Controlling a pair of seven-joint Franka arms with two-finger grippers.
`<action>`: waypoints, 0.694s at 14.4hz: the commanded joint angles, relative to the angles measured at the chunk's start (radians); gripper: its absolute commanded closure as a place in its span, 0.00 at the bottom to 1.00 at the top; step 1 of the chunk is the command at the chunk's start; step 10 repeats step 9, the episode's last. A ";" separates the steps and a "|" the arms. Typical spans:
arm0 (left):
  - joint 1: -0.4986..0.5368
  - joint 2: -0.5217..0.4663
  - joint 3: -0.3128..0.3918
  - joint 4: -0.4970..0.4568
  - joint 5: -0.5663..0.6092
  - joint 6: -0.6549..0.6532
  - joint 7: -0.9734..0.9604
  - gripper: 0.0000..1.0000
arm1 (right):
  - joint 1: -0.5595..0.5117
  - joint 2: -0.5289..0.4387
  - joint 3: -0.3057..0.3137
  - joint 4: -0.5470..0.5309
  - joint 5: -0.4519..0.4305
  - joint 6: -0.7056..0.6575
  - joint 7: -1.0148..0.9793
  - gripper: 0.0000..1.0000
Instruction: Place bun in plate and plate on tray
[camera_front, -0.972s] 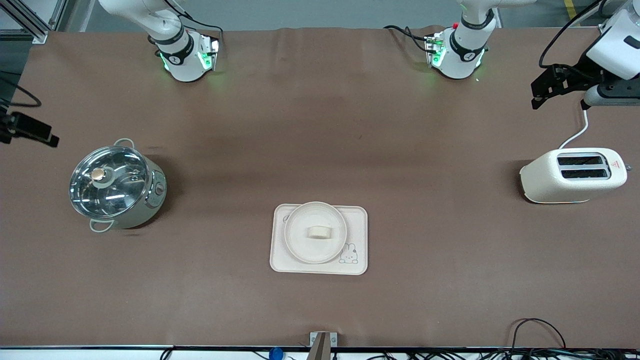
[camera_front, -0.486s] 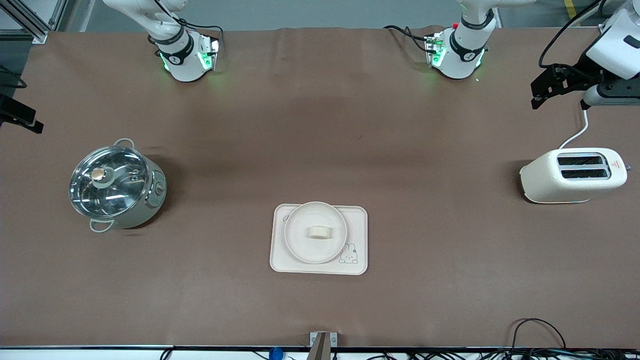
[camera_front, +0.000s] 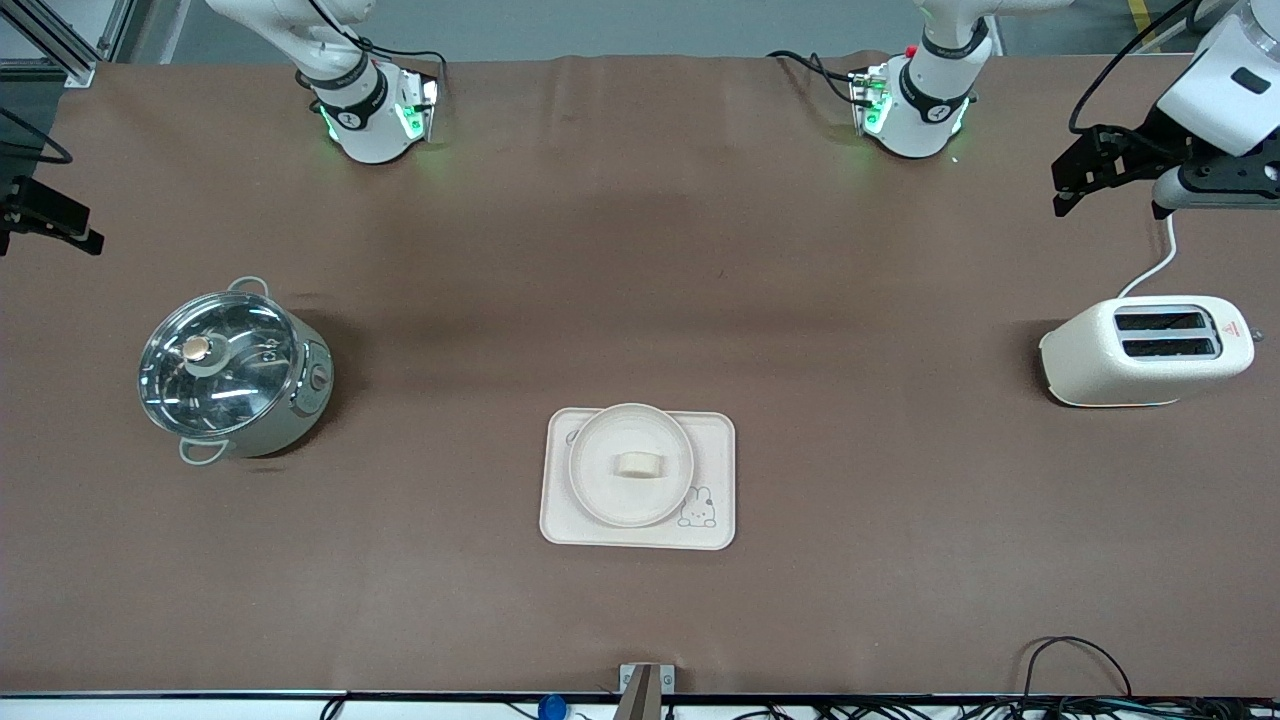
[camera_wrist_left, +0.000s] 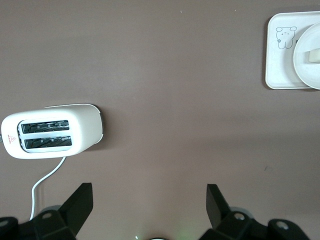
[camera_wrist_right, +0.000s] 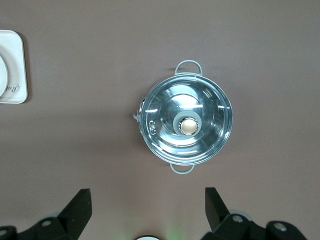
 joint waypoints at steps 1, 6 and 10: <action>0.002 -0.002 -0.003 0.018 0.004 -0.031 0.016 0.00 | 0.007 -0.136 0.008 -0.164 -0.019 0.060 -0.008 0.00; 0.002 -0.004 -0.004 0.017 0.002 -0.043 0.016 0.00 | 0.191 -0.135 -0.181 -0.166 -0.020 0.062 -0.008 0.00; 0.001 -0.004 -0.004 0.017 0.002 -0.043 0.016 0.00 | 0.138 -0.133 -0.148 -0.165 -0.017 0.069 -0.009 0.00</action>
